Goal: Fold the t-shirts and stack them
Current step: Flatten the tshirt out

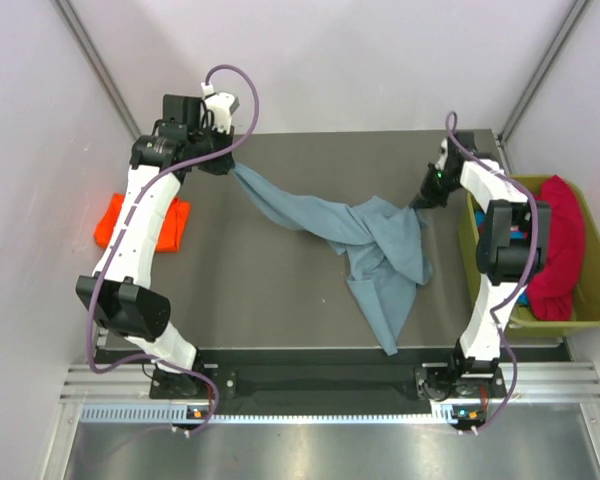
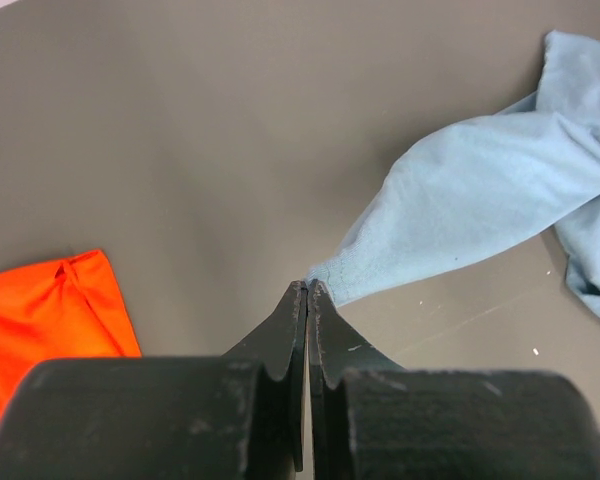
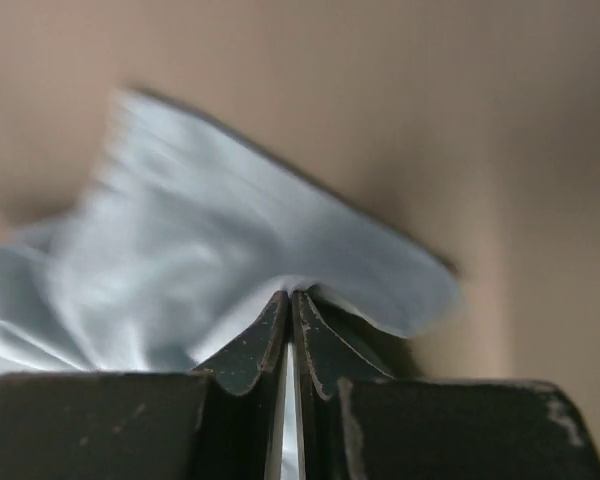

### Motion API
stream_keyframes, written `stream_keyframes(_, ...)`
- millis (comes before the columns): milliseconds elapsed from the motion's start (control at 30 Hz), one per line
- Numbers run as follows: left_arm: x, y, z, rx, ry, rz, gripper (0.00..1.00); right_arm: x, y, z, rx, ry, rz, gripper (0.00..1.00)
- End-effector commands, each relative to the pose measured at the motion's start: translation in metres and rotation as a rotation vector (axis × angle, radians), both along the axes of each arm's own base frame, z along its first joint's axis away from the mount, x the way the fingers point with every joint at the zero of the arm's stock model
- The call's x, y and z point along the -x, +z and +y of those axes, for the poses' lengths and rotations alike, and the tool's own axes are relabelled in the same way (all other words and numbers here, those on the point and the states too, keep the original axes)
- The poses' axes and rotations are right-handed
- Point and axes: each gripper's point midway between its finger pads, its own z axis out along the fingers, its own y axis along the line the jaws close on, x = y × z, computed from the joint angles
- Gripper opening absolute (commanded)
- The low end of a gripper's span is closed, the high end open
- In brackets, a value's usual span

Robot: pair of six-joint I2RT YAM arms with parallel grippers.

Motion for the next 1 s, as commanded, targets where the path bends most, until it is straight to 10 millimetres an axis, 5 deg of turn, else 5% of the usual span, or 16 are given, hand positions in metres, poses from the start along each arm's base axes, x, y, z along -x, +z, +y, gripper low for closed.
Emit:
stream_keyframes(0,0.006,0.028,0.012,-0.020,0.029,-0.097,0.00,-0.071,0.074,0.039,-0.017,0.149,-0.317,0.04)
stream_keyframes(167,0.007,0.037,0.018,-0.010,0.043,-0.122,0.00,-0.100,0.123,0.111,-0.036,0.345,-0.498,0.04)
stream_keyframes(333,0.009,0.041,0.016,0.003,0.035,-0.128,0.00,-0.058,0.118,0.149,-0.073,0.438,-0.433,0.06)
stream_keyframes(367,0.010,0.042,0.015,0.006,0.033,-0.131,0.00,-0.037,0.092,0.149,-0.075,0.447,-0.353,0.06)
stream_keyframes(433,0.010,0.041,0.015,0.010,0.030,-0.130,0.00,-0.008,0.084,0.148,-0.072,0.468,-0.300,0.06)
stream_keyframes(467,0.011,0.041,0.015,0.011,0.029,-0.130,0.00,0.015,0.059,0.142,-0.068,0.470,-0.219,0.06)
stream_keyframes(600,0.013,0.042,0.014,0.018,0.023,-0.133,0.00,0.067,0.036,0.120,-0.026,0.465,-0.113,0.07)
stream_keyframes(667,0.012,0.040,0.015,0.019,0.021,-0.132,0.00,0.083,0.026,0.113,-0.022,0.470,-0.070,0.17)
stream_keyframes(767,0.010,0.039,0.014,0.022,0.018,-0.128,0.00,0.073,0.039,0.106,-0.013,0.457,-0.120,0.34)
stream_keyframes(967,0.012,0.035,0.014,0.028,0.017,-0.120,0.00,0.017,0.107,0.108,0.068,0.523,-0.386,0.40)
